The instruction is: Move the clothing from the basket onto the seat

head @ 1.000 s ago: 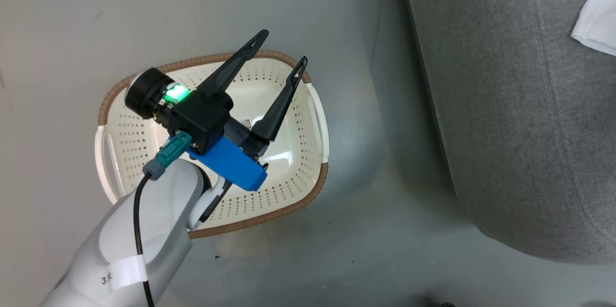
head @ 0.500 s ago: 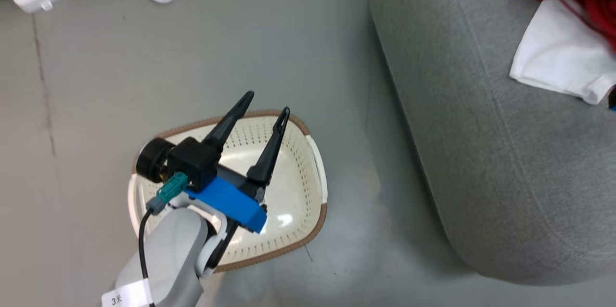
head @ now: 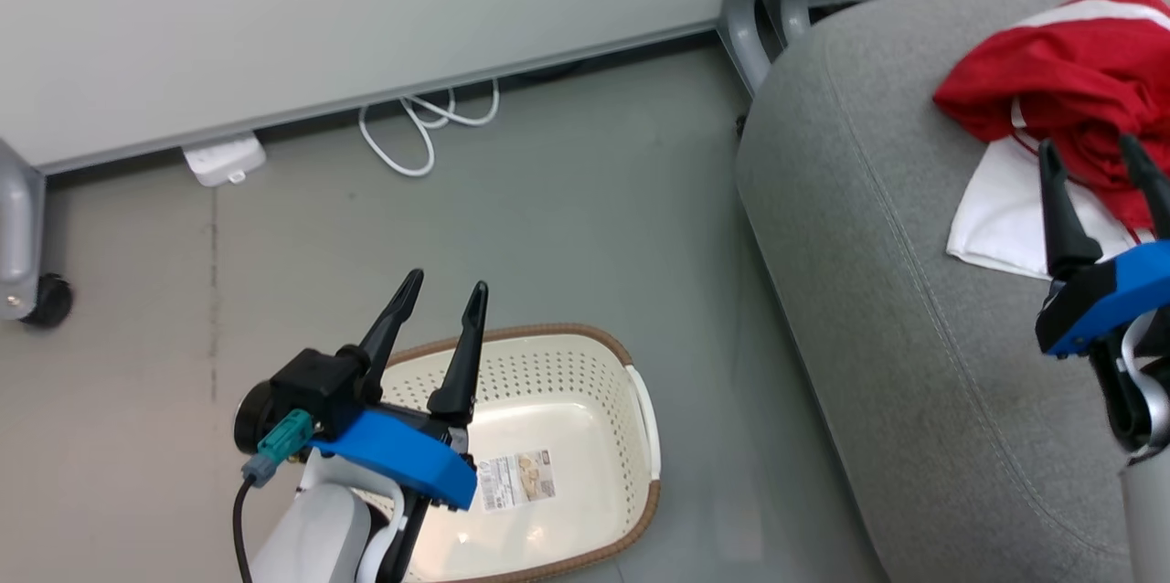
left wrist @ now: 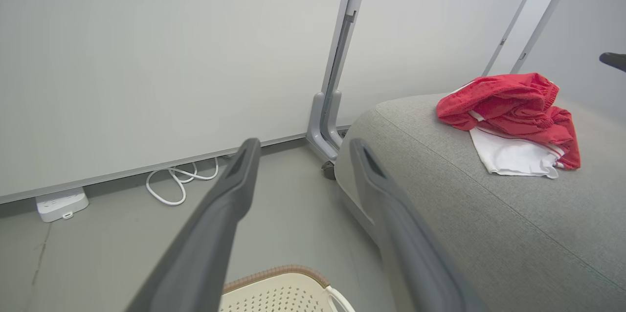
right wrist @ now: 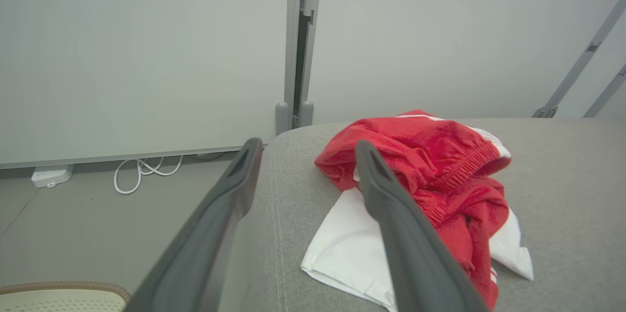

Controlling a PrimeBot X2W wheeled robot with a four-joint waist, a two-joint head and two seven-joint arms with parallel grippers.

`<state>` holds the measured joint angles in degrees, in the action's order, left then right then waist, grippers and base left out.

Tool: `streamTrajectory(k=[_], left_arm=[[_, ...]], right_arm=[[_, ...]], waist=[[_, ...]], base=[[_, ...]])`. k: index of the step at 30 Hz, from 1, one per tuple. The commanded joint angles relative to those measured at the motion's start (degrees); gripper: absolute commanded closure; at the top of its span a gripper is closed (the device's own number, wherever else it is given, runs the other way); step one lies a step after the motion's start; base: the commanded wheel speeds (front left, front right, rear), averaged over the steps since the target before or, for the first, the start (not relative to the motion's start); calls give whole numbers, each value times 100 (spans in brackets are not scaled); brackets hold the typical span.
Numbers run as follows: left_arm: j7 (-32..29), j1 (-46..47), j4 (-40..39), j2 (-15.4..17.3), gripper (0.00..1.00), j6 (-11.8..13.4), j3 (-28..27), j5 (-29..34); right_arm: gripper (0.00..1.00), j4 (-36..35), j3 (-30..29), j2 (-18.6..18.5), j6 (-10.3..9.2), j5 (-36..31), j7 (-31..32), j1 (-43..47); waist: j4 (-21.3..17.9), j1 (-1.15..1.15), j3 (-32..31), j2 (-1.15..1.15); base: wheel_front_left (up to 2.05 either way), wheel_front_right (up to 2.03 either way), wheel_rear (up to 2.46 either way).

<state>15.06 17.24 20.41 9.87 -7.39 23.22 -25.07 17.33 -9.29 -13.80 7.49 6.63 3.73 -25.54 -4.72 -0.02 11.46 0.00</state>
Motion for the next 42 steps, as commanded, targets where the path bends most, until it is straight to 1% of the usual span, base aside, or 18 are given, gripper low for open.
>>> streamTrajectory(k=[1,3,9,13,17,22,26,32,42], left_arm=[[17,-111,16,-27,0,-14,-40,40],[17,-236,11,-51,0,-14,-182,60],[17,-524,8,-158,0,-13,-553,169],[16,-683,41,-210,0,-13,-799,195],[16,-801,84,-228,0,-13,-998,213],[16,-902,121,-216,0,-14,-1233,237],[17,-966,184,-221,0,-14,-1366,247],[17,-1019,290,-196,0,-14,-1452,258],[16,-1109,406,-199,0,-14,-1466,275]], right_arm=[[0,-82,29,16,1,35,27,141],[0,-283,113,55,1,78,69,344],[0,-815,292,248,1,-62,176,909],[0,-1035,296,521,1,-137,161,1232],[0,-1155,243,786,1,-245,9,1561],[0,-1156,91,1033,1,-401,-370,1893],[0,-1047,160,1091,1,-372,-460,2117],[0,-923,331,1091,1,-52,-537,2339],[0,-853,466,1094,1,68,-579,2342]], waist=[[181,2,-209,0],[258,2,-315,0],[483,2,-570,0],[601,2,-721,0],[707,2,-843,0],[812,2,-953,0],[891,2,-1030,0],[988,2,-1129,0],[979,2,-1211,0]], base=[[0,0,0],[0,0,0],[0,0,0],[0,0,0],[0,0,0],[0,0,0],[0,0,0],[0,0,0],[0,0,0]])
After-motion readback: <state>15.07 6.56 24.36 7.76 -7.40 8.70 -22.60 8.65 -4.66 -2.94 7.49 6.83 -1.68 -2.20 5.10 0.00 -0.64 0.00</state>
